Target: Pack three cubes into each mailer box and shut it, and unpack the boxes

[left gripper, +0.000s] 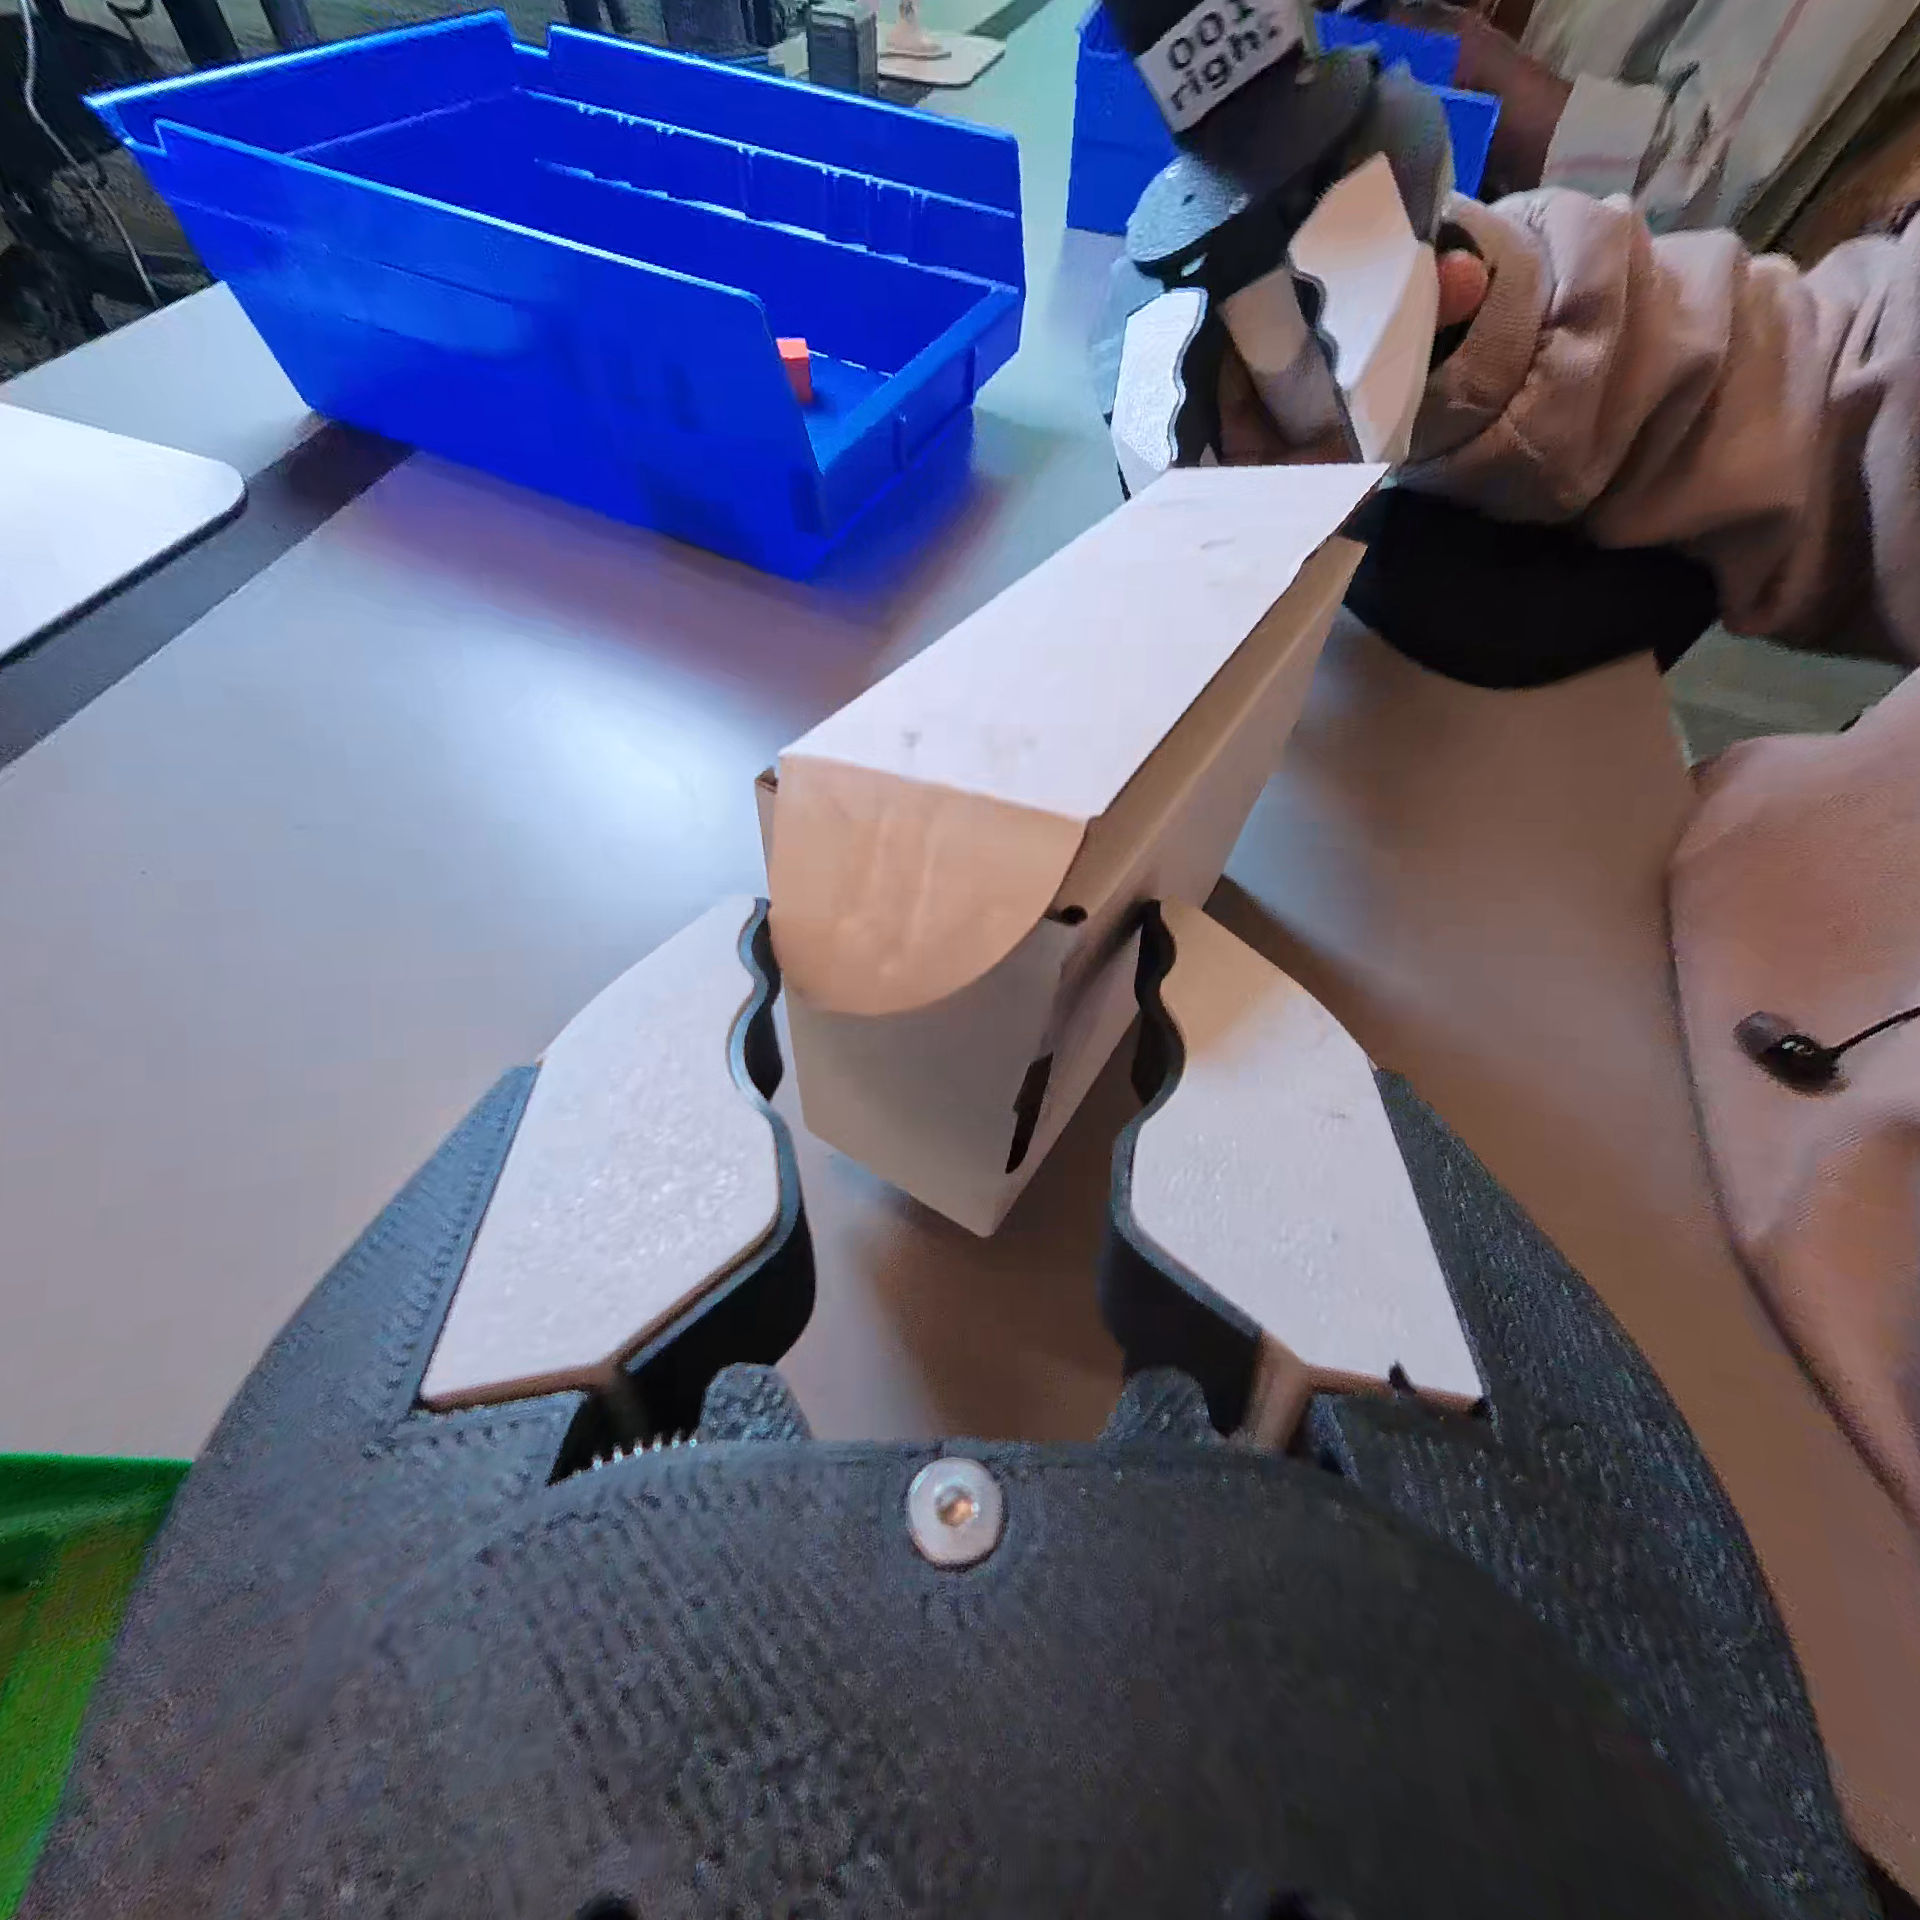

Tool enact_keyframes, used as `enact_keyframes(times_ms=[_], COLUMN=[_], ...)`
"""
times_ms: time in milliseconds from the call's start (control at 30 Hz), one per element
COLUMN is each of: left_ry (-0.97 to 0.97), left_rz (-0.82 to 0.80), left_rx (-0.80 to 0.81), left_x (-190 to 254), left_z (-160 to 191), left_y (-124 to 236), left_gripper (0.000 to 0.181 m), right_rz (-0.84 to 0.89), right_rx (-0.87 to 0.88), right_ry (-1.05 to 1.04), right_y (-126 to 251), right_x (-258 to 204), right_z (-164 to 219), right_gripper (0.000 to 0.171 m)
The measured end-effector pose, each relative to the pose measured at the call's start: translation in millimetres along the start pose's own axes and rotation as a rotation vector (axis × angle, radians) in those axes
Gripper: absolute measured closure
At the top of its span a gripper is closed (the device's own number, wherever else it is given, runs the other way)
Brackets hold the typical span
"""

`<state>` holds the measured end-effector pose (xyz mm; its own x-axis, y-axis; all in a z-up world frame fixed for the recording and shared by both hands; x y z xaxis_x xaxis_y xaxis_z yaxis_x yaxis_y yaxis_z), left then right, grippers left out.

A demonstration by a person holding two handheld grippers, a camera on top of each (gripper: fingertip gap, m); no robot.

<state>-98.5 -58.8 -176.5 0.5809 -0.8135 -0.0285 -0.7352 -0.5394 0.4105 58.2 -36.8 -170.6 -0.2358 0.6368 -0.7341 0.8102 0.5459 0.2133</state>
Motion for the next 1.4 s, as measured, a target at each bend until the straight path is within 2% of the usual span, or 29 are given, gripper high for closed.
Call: enact_keyframes(times_ms=[167,267,367,567,833,900,1000,1100,1167,1267,1400], left_ry=[0.058,0.035,-0.003,-0.109,-0.114,-0.105,-0.087,-0.091,-0.091,-0.091,-0.093], left_rz=[0.038,0.034,0.074,0.089,0.078,0.084,0.099,0.123,0.140,0.140,0.124], left_rx=[-0.014,-0.020,-0.003,0.006,-0.016,-0.023,-0.025,-0.040,-0.054,-0.070,-0.074], left_x=[17,26,34,46,51,50,50,53,56,57,57], left_z=[6,14,15,14,13,15,15,15,15,15,16], left_y=[-1,-5,-4,-12,-14,-13,-12,-13,-14,-13,-11], left_gripper=[0.115,0.115,0.118,0.115,0.115,0.115,0.116,0.116,0.116,0.116,0.116], right_rz=[0.247,0.269,0.217,0.080,-0.078,-0.060,0.027,0.111,0.108,0.077,-0.003], right_rx=[-0.031,-0.043,-0.050,-0.069,-0.008,-0.035,-0.043,-0.134,-0.215,-0.297,-0.241], right_ry=[0.523,0.679,0.678,0.691,0.526,0.532,0.685,0.851,0.892,0.887,0.774], right_y=[2,-3,-6,-16,-12,-12,-12,-15,-19,-22,-21], right_x=[-3,-12,-18,-38,-47,-42,-44,-50,-54,-59,-59], right_z=[1,4,7,17,14,17,15,18,23,28,22], right_gripper=[0.119,0.121,0.124,0.116,0.129,0.129,0.126,0.125,0.126,0.136,0.139])
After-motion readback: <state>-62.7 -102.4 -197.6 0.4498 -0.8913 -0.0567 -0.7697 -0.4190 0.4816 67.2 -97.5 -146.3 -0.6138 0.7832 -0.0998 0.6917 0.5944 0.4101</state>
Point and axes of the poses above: each gripper's, where its closed fingertips meet, y back along the fingers, z out of its underside, x = y × z across the jaws, the point moved 1 cm from there along y, back along the fingers, and after that the axes turned 7 degrees about -y, right-handed, at the moved point
